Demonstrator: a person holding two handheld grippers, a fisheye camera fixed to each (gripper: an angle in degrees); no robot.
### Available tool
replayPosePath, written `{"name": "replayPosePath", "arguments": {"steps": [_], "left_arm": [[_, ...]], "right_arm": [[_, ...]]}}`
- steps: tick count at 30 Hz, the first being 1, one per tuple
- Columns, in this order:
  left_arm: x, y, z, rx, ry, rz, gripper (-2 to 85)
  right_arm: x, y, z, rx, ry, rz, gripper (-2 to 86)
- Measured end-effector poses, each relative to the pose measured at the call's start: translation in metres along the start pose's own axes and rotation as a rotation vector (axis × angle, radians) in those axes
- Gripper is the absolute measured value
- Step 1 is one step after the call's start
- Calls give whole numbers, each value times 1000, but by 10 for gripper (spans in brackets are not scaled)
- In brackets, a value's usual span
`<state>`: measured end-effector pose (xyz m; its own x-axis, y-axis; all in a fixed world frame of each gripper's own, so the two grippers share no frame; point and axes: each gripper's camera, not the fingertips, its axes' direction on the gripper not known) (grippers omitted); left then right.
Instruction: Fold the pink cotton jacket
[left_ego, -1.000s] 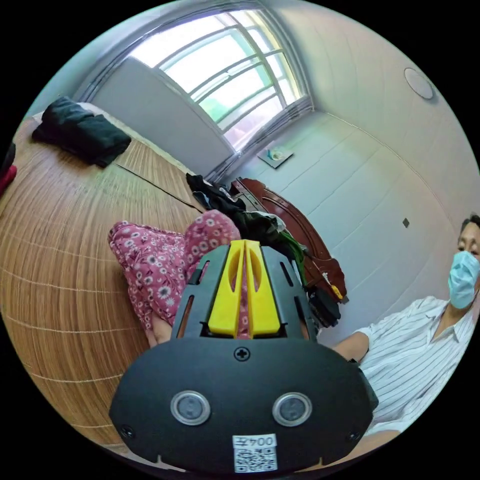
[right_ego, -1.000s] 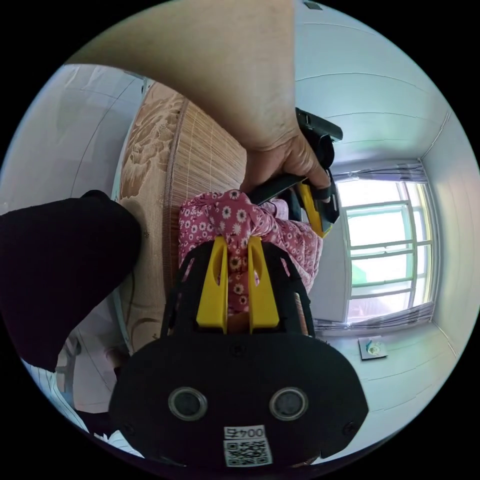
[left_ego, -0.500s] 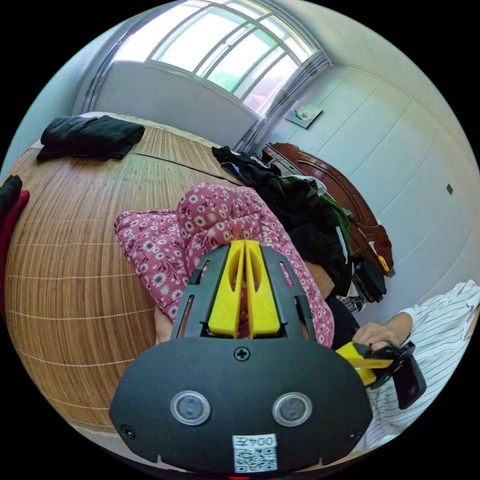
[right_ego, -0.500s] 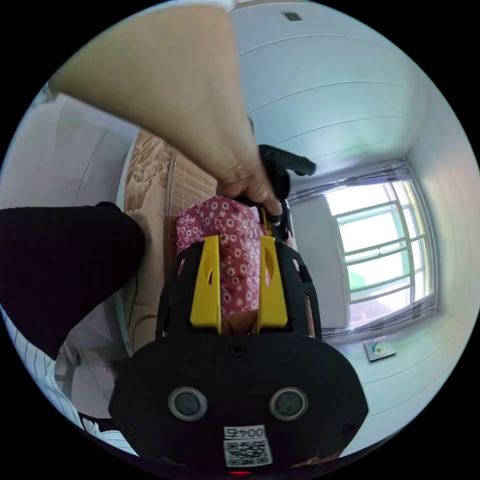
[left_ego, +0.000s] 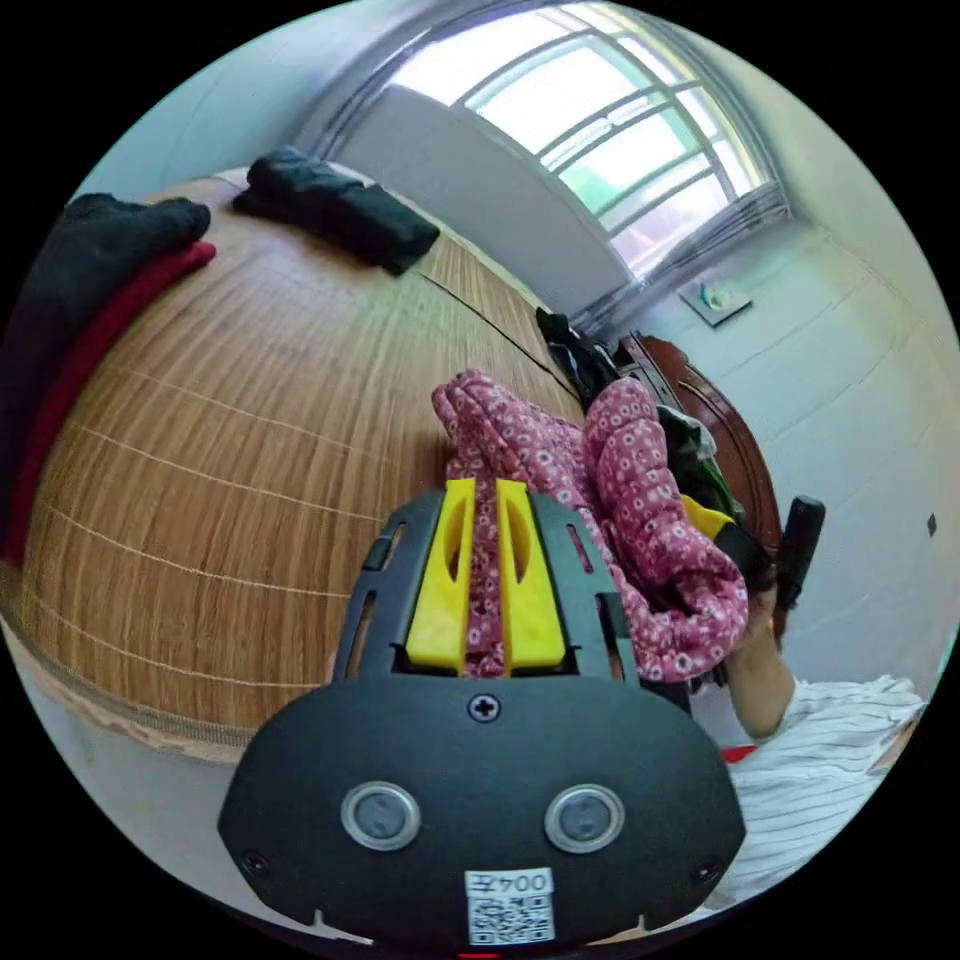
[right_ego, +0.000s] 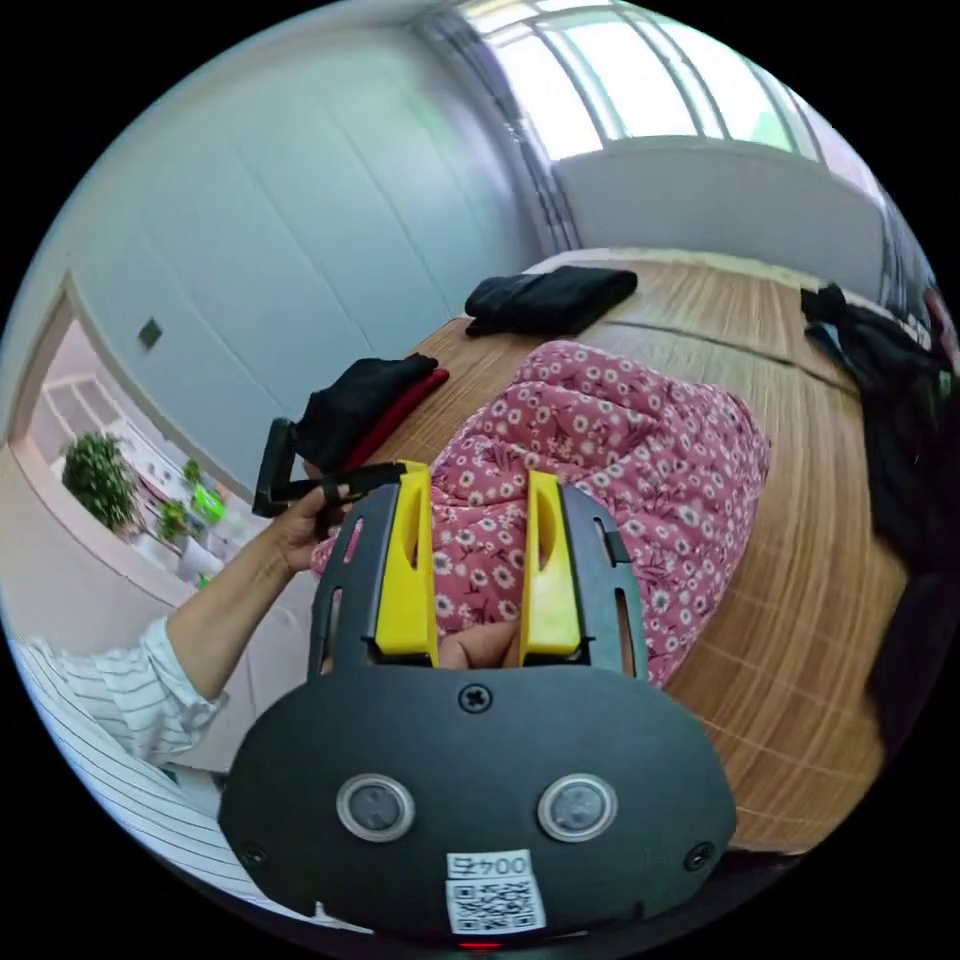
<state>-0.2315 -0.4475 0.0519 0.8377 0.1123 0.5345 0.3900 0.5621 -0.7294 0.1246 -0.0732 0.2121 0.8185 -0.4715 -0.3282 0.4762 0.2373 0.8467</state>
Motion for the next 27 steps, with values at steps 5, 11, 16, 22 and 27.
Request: {"name": "replayPosePath", "arguments": {"steps": [5,11,16,22,27], "left_arm": [[-14,-39,17,-93,175,-75,145],[4,-65,31,-161,346,-27,183],[43,-73,41,-211,409,90,199],[83,-72,83,-397,84,233,150],[139,-63,66,-274,76,481,86]], "right_arm": [[60,-3,-13,18,-247,186,126],[84,-20,-38,28,-267,197,120],[87,-30,-48,19,-253,172,120],[80,-39,-50,-25,-178,114,114],[65,-47,-77,11,-67,41,102]]}}
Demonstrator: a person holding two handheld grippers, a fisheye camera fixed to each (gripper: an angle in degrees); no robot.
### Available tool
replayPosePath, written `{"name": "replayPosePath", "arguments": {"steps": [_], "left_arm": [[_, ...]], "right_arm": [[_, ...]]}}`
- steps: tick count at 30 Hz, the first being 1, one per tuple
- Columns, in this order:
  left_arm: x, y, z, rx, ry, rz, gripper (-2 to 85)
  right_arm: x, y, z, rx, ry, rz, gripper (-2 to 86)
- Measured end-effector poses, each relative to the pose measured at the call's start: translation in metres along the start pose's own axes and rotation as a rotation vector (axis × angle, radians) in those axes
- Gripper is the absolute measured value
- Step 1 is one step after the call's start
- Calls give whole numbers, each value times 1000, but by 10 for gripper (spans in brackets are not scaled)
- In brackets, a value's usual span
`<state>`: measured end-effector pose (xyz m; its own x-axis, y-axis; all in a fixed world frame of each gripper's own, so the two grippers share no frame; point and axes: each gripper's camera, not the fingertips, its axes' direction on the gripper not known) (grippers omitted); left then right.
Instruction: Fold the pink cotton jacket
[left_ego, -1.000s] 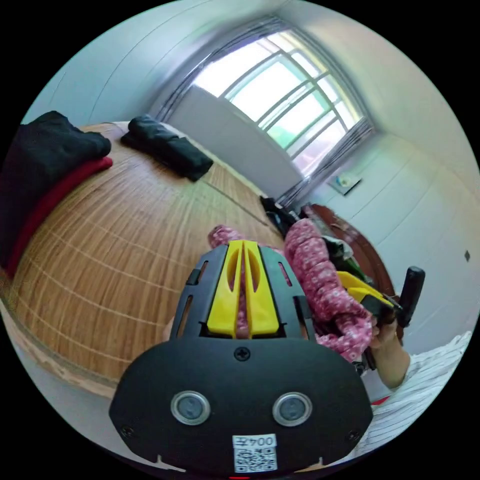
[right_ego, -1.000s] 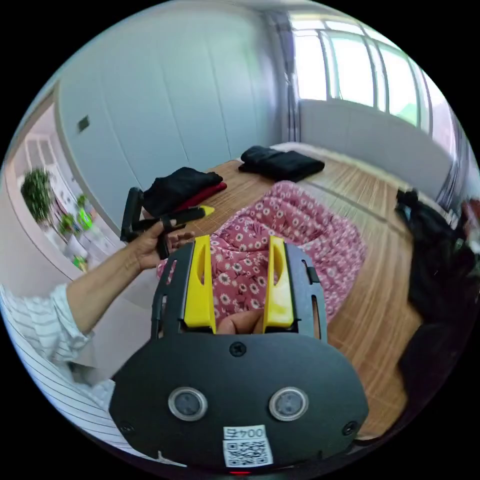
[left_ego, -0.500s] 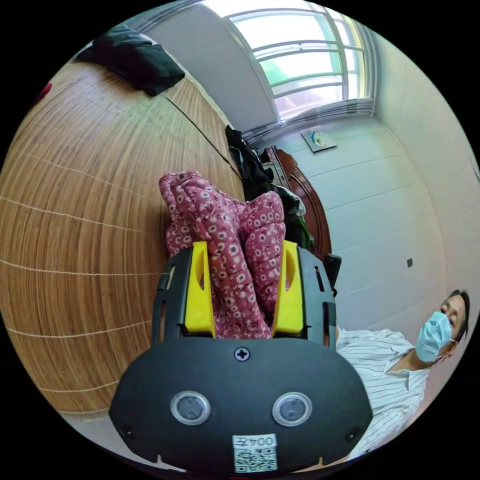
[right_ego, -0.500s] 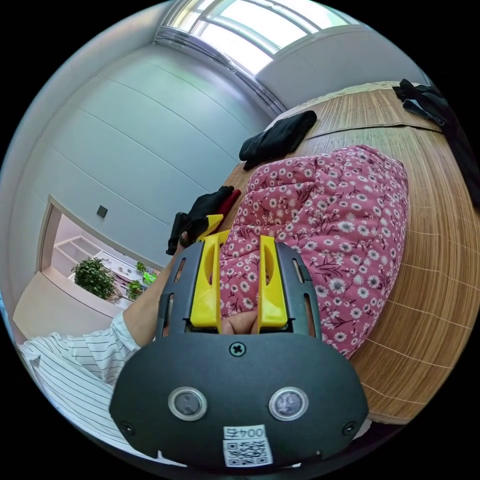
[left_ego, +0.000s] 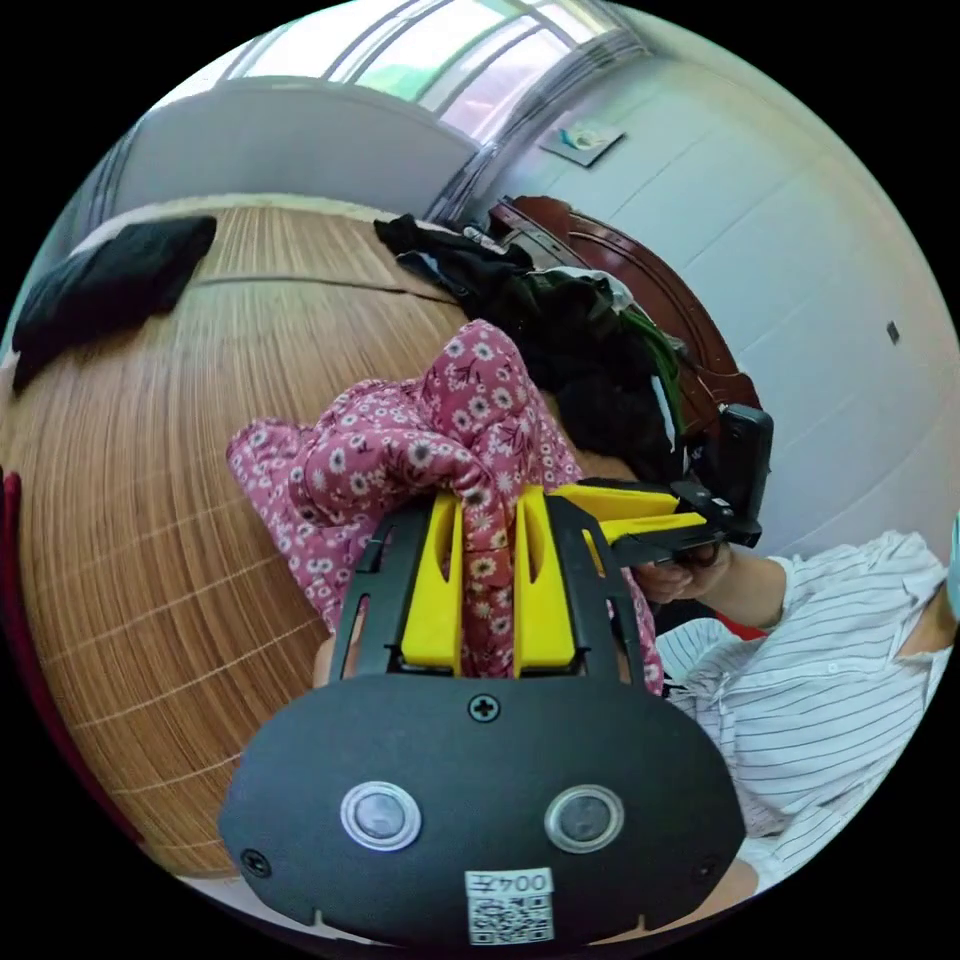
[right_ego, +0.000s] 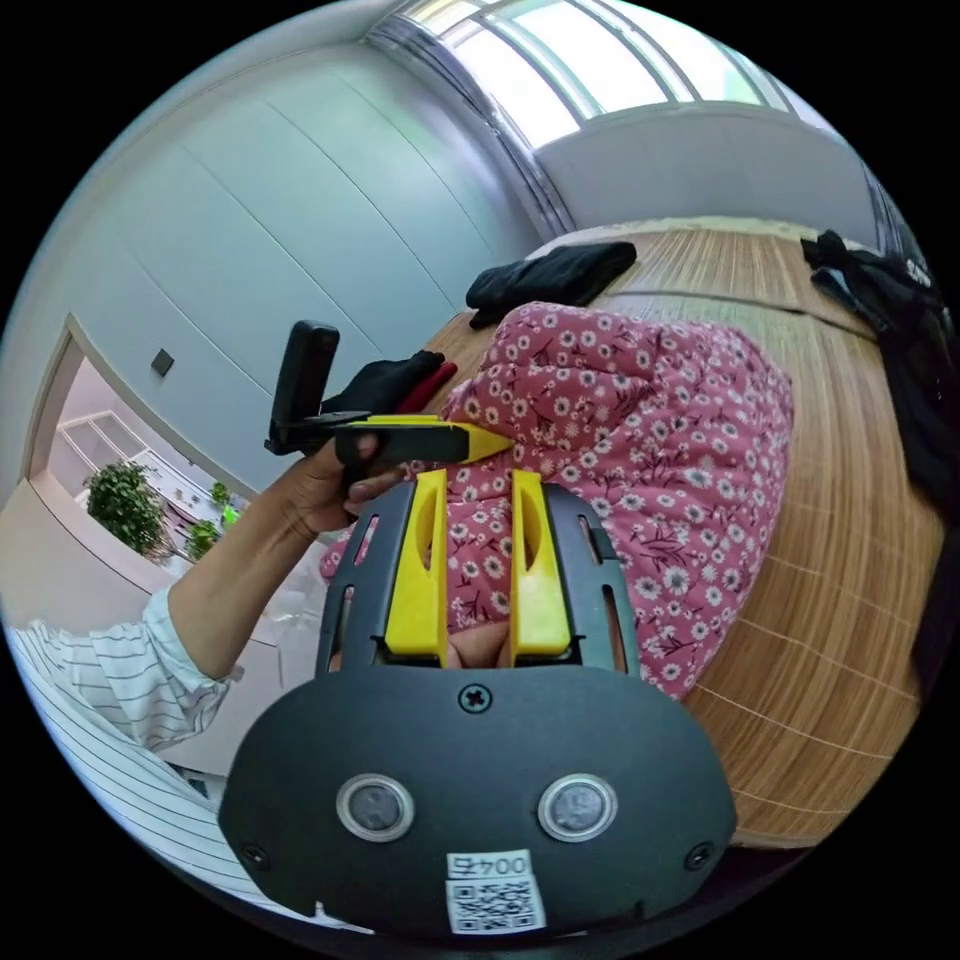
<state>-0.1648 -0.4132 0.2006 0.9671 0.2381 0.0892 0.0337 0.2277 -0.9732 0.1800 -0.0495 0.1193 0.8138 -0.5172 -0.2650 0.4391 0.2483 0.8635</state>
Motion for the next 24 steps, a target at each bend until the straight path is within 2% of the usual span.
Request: {"name": "replayPosePath", "arguments": {"steps": [4,6,9,11,12,14,15,17,18,19,20,22,24], "left_arm": [[49,-24,-25,97,26,223,75],[48,-32,-27,84,42,262,76],[-4,-31,0,-42,55,77,88],[-52,-2,22,-138,-55,-180,98],[-58,8,20,-120,-88,-225,93],[-59,54,-17,90,-160,-421,57],[-52,66,-30,174,-174,-446,44],[-1,114,-58,516,-139,-440,22],[12,120,-55,555,-123,-420,20],[31,124,-34,520,-135,-370,16],[36,123,-1,390,-231,-387,15],[31,133,44,300,-321,-390,19],[26,147,53,398,-221,-396,26]], "right_arm": [[-23,-9,-47,129,23,-59,98],[-29,-18,-50,149,36,-51,94],[-35,-36,-9,59,110,-26,68],[-43,-41,59,-120,208,-90,61],[-44,-40,75,-164,215,-98,60],[-50,-39,101,-164,228,-117,53],[-51,-39,104,-161,231,-121,53],[-43,-43,108,-163,176,-69,50],[-38,-45,107,-161,143,-41,49],[-28,-48,104,-166,77,23,41],[-16,-52,100,-173,4,102,27],[6,-58,94,-240,-66,250,4],[23,-59,77,-253,-173,334,-2]]}}
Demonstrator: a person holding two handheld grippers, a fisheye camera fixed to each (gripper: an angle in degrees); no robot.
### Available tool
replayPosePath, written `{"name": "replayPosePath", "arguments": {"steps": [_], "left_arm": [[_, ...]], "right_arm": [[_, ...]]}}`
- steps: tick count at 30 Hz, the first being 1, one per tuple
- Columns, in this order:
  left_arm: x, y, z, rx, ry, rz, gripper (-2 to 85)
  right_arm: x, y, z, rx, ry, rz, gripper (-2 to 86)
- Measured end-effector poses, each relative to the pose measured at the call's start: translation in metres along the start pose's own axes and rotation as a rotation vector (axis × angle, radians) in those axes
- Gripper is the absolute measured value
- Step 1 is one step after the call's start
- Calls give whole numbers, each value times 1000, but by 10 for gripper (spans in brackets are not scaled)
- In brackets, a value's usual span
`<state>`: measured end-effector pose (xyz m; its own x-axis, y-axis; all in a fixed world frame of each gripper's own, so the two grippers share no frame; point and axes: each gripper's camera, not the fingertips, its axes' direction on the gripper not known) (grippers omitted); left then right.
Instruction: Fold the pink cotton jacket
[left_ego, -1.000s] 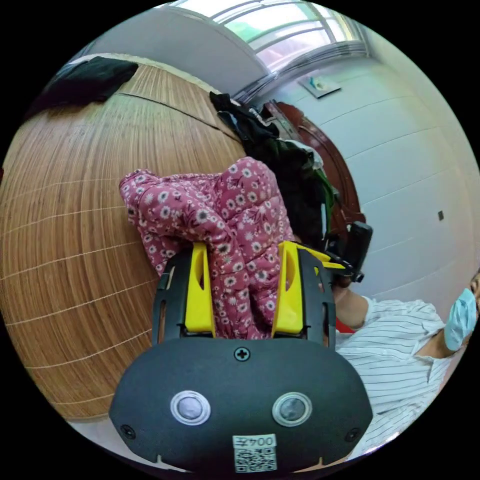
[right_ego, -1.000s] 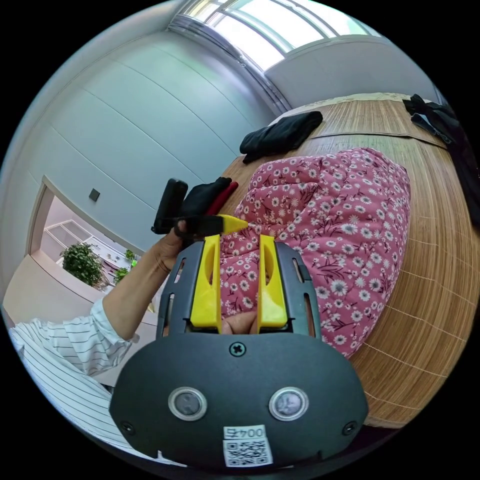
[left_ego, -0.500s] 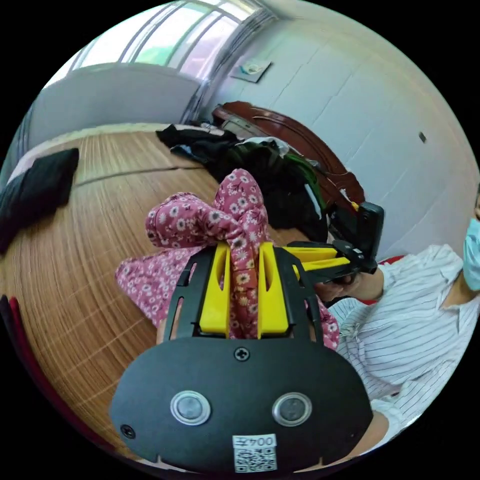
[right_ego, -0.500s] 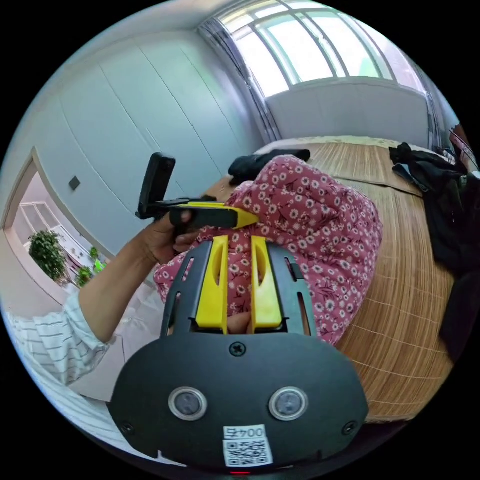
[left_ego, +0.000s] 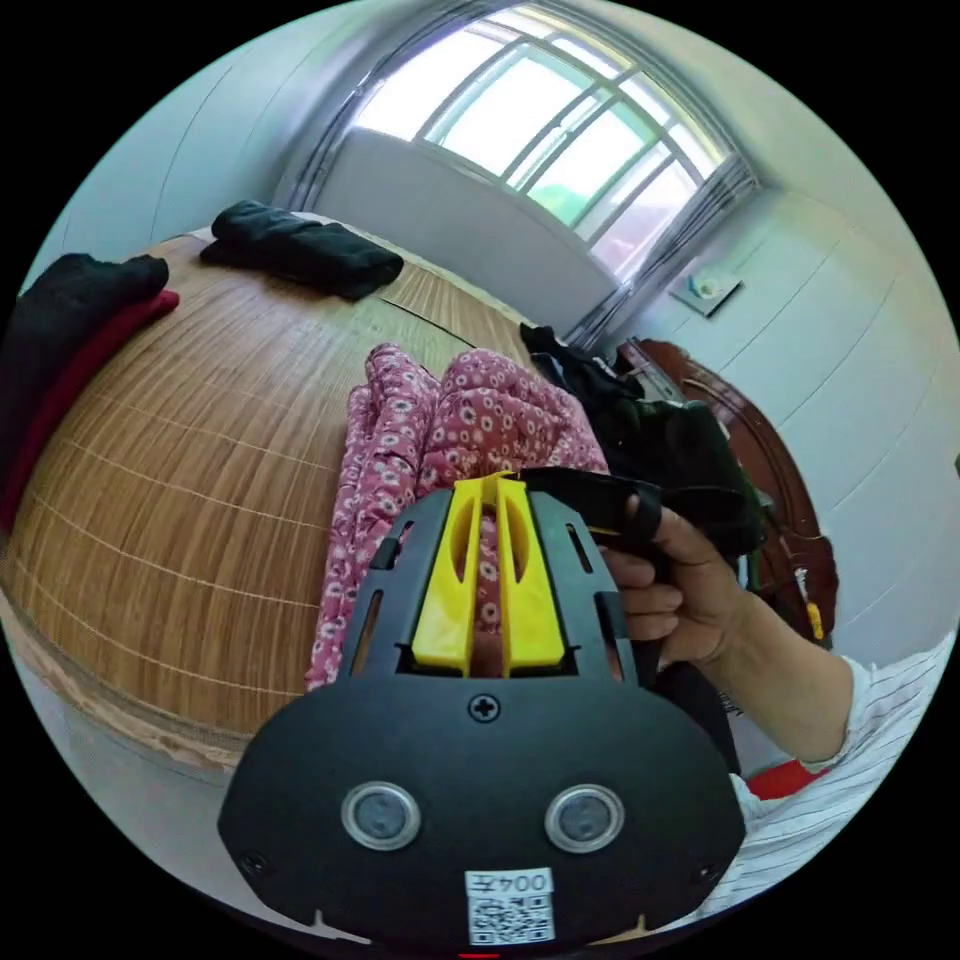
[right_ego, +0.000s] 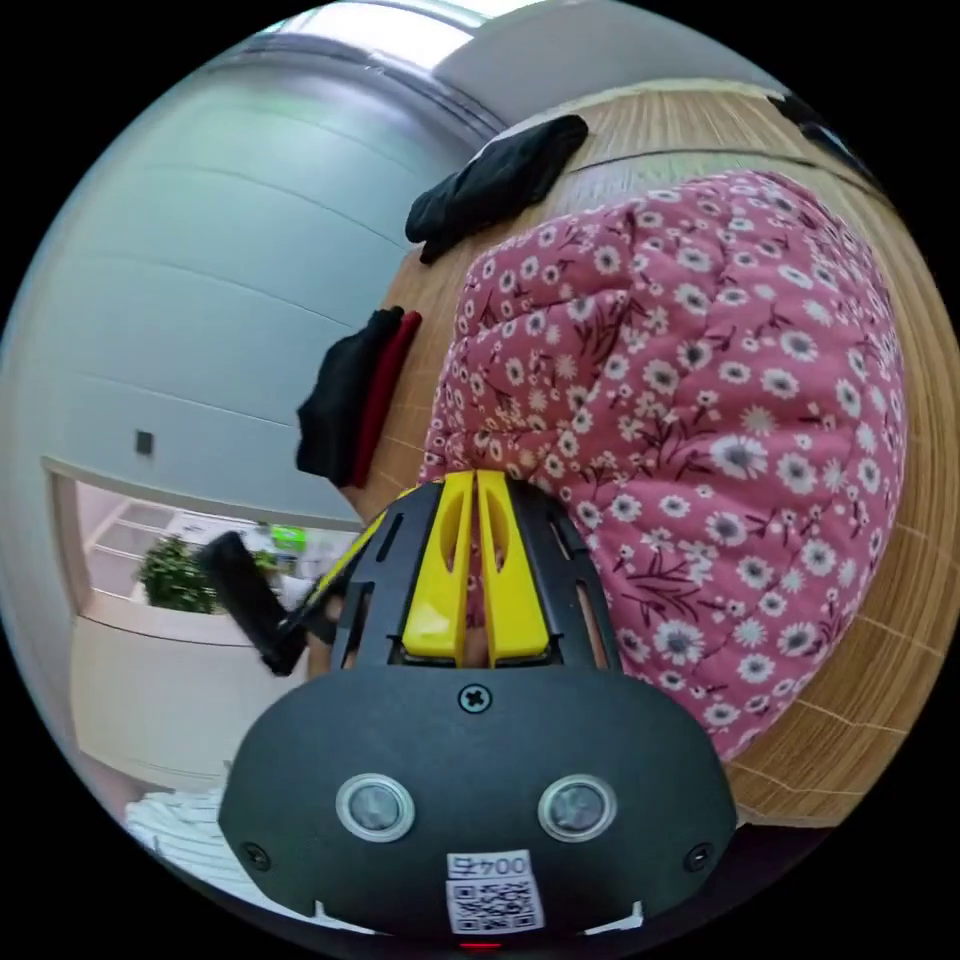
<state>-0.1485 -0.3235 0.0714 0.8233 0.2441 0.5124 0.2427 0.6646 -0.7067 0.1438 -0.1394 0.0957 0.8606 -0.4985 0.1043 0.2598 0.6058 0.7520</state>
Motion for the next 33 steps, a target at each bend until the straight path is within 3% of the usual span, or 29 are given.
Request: {"name": "replayPosePath", "arguments": {"steps": [2,6,10,15,19,24,28,33], "left_arm": [[16,0,8,-27,42,68,40],[30,15,12,3,-43,165,25],[-6,40,23,-3,38,63,8],[-20,60,38,-35,-74,64,6],[-48,81,53,-32,-80,56,7],[-77,97,66,-14,-6,24,7],[-83,104,72,12,3,-7,8],[-90,113,80,33,-2,-40,8]], "right_arm": [[6,17,-31,36,-79,15,-6],[3,49,-65,144,-20,-79,-7],[4,87,-102,295,-19,-166,-7],[-39,188,-82,398,324,-491,-8],[-36,238,27,204,562,-758,-8],[-27,263,59,294,590,-835,-6],[-41,280,4,374,418,-655,9],[-65,357,30,456,667,-718,110]]}}
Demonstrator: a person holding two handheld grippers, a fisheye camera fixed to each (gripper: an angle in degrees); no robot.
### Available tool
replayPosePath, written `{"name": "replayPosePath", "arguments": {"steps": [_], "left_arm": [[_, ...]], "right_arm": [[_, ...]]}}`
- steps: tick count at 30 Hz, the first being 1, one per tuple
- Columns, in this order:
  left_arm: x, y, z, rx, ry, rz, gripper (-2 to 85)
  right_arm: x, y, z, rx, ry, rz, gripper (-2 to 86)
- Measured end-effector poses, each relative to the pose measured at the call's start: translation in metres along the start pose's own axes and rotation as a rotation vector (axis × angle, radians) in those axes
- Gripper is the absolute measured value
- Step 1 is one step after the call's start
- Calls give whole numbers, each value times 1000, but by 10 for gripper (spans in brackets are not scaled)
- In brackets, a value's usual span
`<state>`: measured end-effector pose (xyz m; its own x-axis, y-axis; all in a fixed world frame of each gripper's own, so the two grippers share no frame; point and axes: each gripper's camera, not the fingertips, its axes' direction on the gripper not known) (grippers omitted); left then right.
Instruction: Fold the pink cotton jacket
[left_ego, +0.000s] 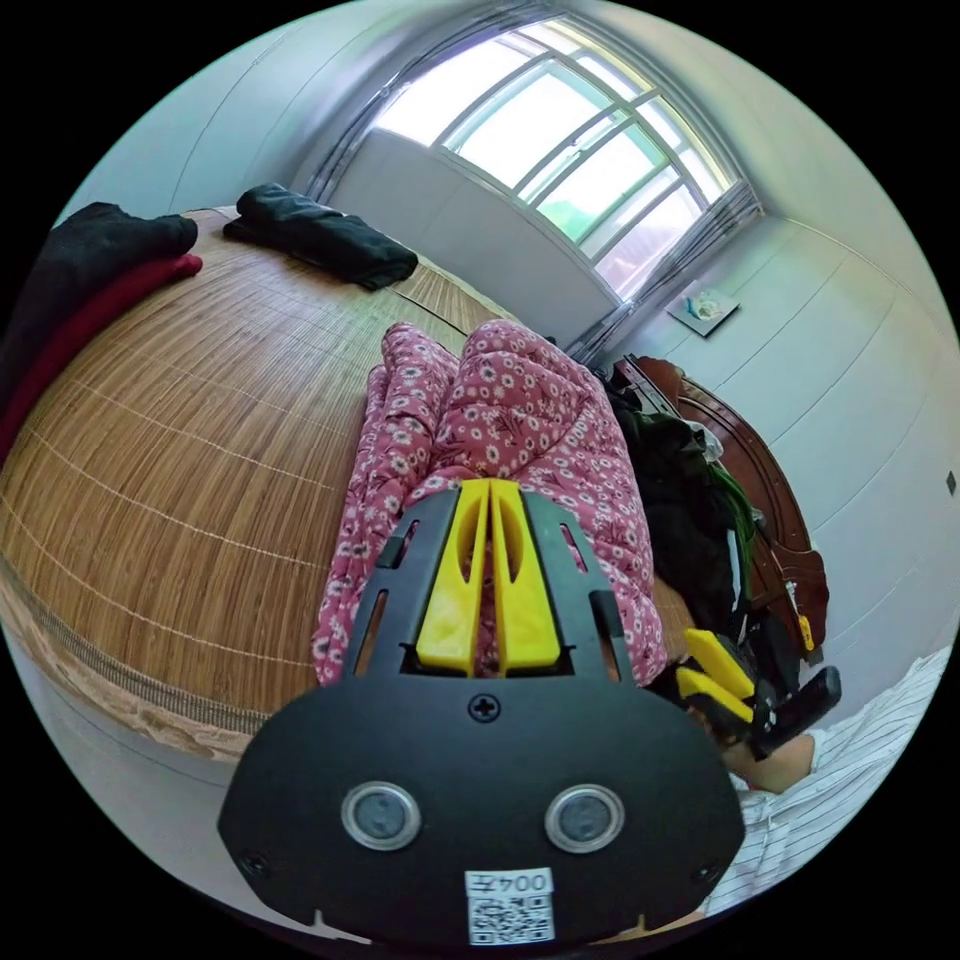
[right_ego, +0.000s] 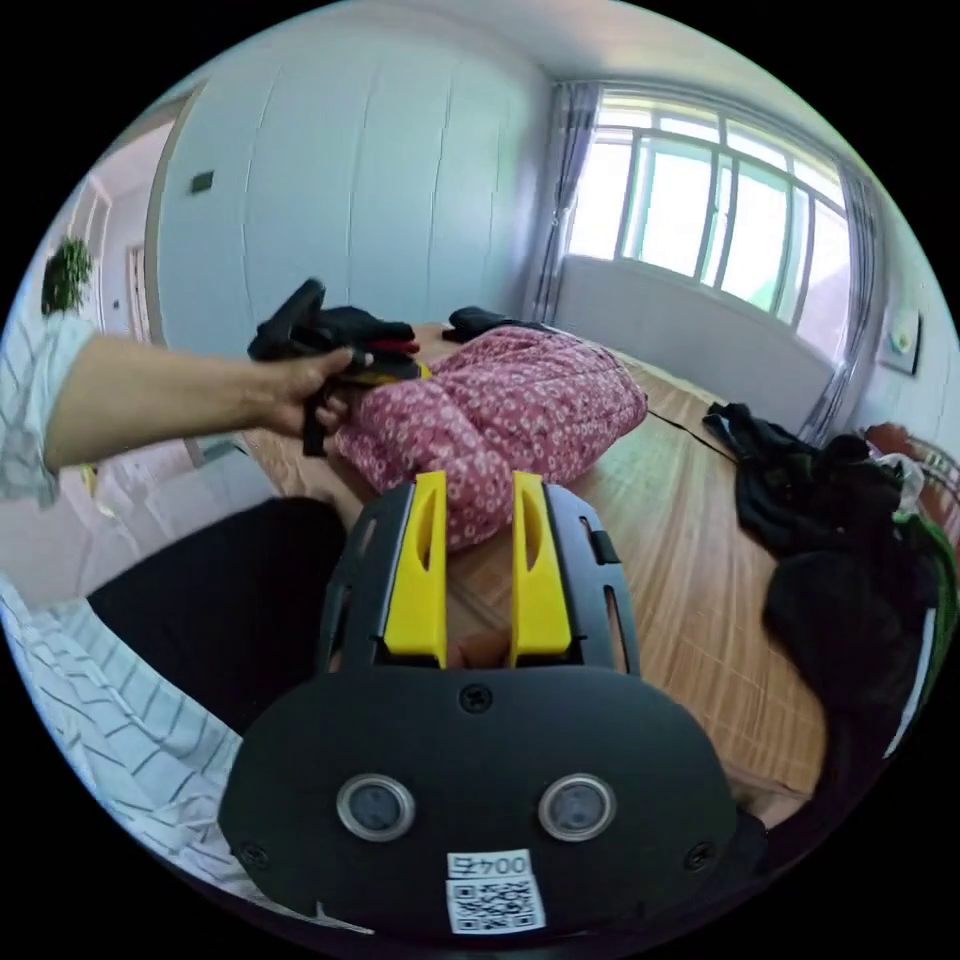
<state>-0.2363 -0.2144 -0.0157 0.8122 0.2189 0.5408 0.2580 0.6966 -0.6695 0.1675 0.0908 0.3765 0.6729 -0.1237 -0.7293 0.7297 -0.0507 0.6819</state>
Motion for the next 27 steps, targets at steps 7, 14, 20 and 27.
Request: {"name": "replayPosePath", "arguments": {"steps": [7,14,20,27], "left_arm": [[-15,6,10,-18,6,-26,8],[-31,16,20,-34,45,-3,8],[-40,36,25,36,83,-45,8],[-27,40,34,42,41,-28,6]], "right_arm": [[-57,0,36,-30,129,43,137],[-41,-1,54,-113,253,-49,70],[-9,6,33,-141,43,-59,51],[51,-81,-6,141,42,38,61]]}}
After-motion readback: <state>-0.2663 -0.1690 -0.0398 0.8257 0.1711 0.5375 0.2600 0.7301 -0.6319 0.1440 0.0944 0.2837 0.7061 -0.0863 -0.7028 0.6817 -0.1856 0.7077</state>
